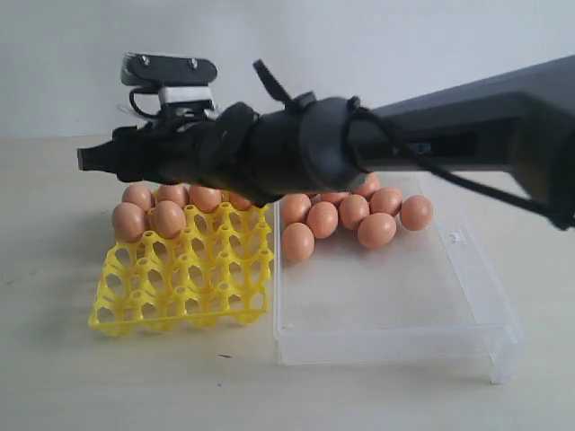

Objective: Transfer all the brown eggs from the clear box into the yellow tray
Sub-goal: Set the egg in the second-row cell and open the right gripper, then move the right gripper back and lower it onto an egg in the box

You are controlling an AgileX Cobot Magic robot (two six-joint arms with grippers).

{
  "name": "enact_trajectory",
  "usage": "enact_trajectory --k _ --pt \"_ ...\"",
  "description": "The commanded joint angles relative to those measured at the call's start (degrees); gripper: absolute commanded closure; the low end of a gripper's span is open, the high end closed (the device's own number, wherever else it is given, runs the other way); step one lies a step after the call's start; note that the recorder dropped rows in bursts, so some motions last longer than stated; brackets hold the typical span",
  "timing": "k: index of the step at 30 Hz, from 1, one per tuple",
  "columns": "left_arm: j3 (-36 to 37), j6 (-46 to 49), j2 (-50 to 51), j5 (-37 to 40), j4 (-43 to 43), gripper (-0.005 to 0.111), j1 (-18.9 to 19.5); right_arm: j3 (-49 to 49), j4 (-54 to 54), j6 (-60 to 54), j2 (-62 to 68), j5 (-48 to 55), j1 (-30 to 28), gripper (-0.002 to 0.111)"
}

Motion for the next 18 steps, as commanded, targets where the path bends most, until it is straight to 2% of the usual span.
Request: enact_trajectory --k 1,4,6,12,15,18 --pt "0.2 -0.2 -0.3 -0.1 -0.4 0.107 -0.1 0.0 -0.9 -12.6 -6.7 11.1 -1.3 0.089" --pt "0.2 -0.2 -0.3 -0.1 -0.4 0.107 -0.1 0.0 -5.3 -11.3 -10.0 21.6 -3.5 0.108" --pt "0.2 -0.2 -0.3 -0.1 -0.4 0.107 -0.1 0.0 -11.9 -3.8 -11.6 28.6 -5.7 0.108" --pt "0.2 -0.2 -0.3 -0.1 -0.4 0.107 -0.1 0.0 -41.2 19.3 -12.8 52.8 -10.1 0.108" --pt "0.2 -0.2 -0.3 -0.1 -0.4 0.107 -0.1 0.0 -49.0 25.5 -12.8 61.8 -11.5 0.108" --pt "0.2 -0.2 -0.3 -0.1 -0.4 0.107 -0.1 0.0 -49.7 30.7 -12.8 63.5 -14.1 0.103"
